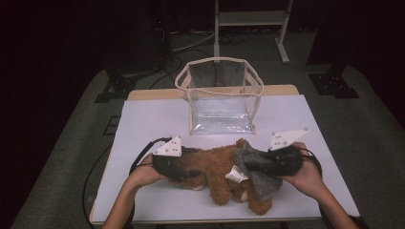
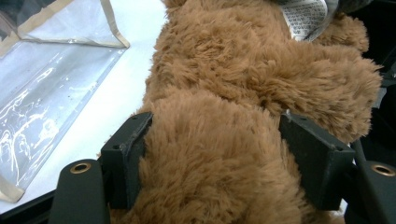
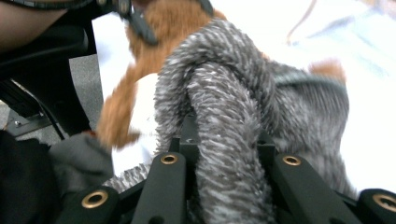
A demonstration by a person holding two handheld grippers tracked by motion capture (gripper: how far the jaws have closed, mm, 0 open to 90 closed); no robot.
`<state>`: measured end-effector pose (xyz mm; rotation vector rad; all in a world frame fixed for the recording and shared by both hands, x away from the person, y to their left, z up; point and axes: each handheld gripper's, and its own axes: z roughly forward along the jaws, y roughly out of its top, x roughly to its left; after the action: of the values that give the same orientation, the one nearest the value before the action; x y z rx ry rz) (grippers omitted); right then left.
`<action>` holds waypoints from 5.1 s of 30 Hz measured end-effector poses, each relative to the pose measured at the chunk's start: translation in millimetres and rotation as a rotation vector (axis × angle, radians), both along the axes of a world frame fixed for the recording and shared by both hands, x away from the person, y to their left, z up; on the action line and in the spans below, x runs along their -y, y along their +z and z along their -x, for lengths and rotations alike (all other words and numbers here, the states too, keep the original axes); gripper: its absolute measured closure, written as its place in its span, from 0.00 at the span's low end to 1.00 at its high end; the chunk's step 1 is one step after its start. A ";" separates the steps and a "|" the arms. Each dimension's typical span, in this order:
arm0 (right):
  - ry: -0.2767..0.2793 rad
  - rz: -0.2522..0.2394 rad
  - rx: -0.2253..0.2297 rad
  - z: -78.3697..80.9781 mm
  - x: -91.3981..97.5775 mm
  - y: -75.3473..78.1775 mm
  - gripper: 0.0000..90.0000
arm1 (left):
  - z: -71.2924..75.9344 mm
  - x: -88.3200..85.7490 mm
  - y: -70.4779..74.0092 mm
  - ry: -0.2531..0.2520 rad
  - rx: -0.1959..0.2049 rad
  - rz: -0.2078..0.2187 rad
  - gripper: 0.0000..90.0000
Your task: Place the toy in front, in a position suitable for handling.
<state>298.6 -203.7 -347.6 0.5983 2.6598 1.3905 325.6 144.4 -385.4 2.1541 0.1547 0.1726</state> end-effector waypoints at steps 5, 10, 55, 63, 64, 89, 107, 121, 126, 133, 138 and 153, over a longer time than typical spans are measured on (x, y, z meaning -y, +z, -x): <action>0.051 0.018 0.016 -27.7 -43.6 10.6 0.80 | 1.4 1.9 0.7 -0.004 0.011 -0.010 0.31; 0.050 0.091 -0.012 -40.1 -57.2 -6.8 0.82 | -0.3 0.0 0.5 0.002 -0.006 0.015 0.30; 0.127 0.175 -0.007 -33.6 -72.4 8.1 0.83 | -4.9 22.4 -15.6 -0.066 -0.045 0.054 0.36; 0.035 0.171 -0.063 -34.7 -21.9 3.3 0.83 | -6.6 17.2 -6.5 -0.046 -0.022 0.055 0.30; 0.035 0.171 -0.063 -34.7 -21.9 3.3 0.83 | -7.3 15.0 -4.4 -0.038 -0.018 0.061 0.30; 0.123 0.184 -0.064 -38.9 -61.5 8.9 0.83 | 4.2 13.6 -13.3 -0.097 -0.034 0.020 0.40; -0.014 0.088 -0.030 -11.9 15.3 -0.2 0.83 | -0.6 13.0 4.0 -0.096 -0.039 0.030 0.28; -0.068 -0.070 -0.030 8.8 56.5 -11.3 0.83 | -4.2 36.9 3.2 -0.137 -0.049 0.003 0.31; -0.102 -0.087 -0.037 14.8 70.8 -15.0 0.83 | -1.2 36.2 3.3 -0.136 -0.042 -0.001 0.31; -0.100 -0.014 -0.003 8.7 62.0 0.6 0.82 | 2.0 33.3 3.0 -0.148 -0.035 -0.023 0.31; -0.058 -0.005 0.010 -4.5 41.2 9.7 0.82 | 6.6 30.6 3.7 -0.160 -0.028 -0.037 0.31; -0.005 0.009 -0.023 6.8 29.9 -7.2 0.83 | -13.6 43.8 -6.2 -0.106 -0.165 -0.037 0.01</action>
<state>291.8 -233.6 -354.8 0.6230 2.6789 1.3785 339.2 100.6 -391.6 2.2071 0.1318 -0.0640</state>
